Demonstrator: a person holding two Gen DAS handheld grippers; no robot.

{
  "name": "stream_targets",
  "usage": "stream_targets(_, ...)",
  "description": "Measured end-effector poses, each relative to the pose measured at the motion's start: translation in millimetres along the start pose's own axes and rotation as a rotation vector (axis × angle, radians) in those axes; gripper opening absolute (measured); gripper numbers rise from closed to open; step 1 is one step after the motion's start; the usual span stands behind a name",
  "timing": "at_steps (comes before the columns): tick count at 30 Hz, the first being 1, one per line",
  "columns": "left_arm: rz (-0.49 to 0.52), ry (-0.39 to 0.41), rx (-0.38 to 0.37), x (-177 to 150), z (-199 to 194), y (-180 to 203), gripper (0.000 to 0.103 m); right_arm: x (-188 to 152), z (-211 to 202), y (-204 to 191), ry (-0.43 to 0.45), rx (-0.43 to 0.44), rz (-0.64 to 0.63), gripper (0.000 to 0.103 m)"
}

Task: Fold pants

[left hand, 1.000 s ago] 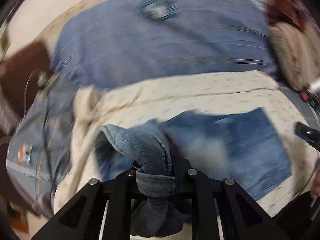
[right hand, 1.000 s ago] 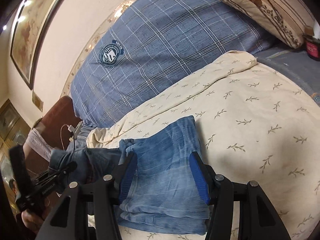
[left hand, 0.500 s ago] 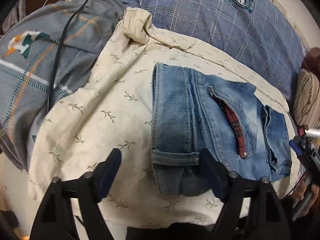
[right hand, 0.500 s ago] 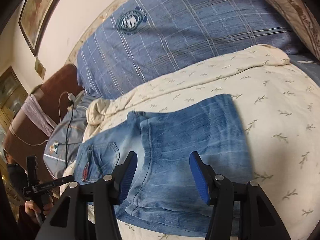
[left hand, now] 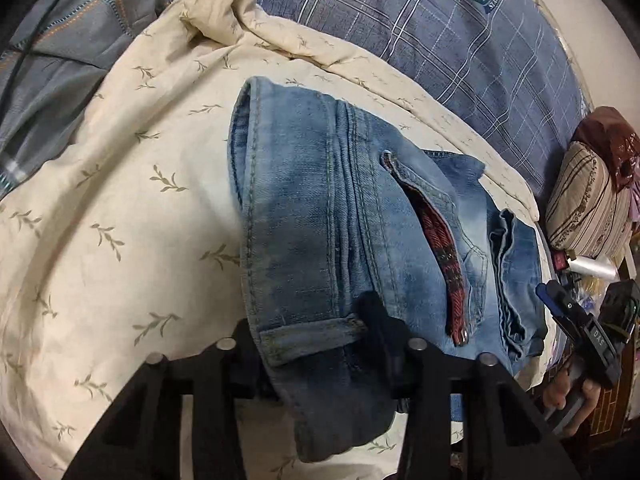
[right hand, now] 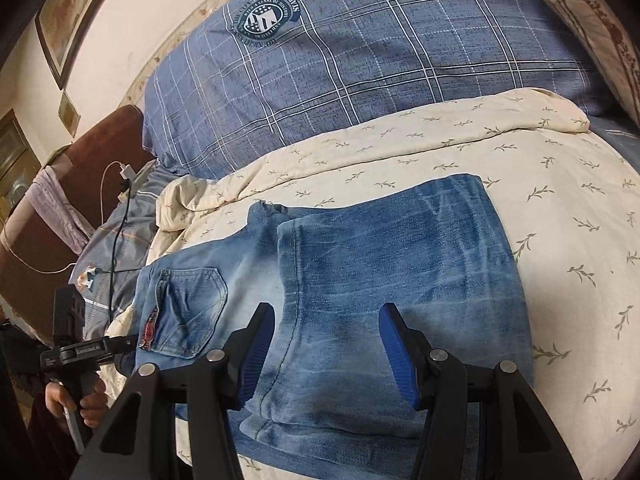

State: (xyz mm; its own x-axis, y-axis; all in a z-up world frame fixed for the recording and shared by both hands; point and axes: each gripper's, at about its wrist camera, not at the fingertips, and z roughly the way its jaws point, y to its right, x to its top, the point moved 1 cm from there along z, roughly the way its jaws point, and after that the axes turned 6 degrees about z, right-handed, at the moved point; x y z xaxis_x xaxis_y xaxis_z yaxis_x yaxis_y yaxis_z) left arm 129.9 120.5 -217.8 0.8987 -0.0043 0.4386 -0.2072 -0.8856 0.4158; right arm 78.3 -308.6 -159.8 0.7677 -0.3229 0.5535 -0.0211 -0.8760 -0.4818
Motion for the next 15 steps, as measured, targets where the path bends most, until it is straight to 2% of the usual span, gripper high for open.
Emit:
stream_targets(2, -0.006, 0.005, -0.018, 0, -1, -1, 0.031, 1, 0, 1, 0.003, 0.002, 0.007, 0.058)
stream_targets(5, -0.008, 0.031, -0.024, -2, -6, 0, 0.026, 1, -2, 1, 0.013, 0.001, 0.005, 0.058)
stream_targets(8, 0.012, 0.064, 0.003, -2, -17, 8, 0.024, 2, -5, 2, 0.019, 0.001, 0.01, 0.058)
stream_targets(15, 0.18, 0.15, 0.089, 10, -57, 69, 0.023, 7, -16, 10, 0.05, 0.021, 0.046, 0.058)
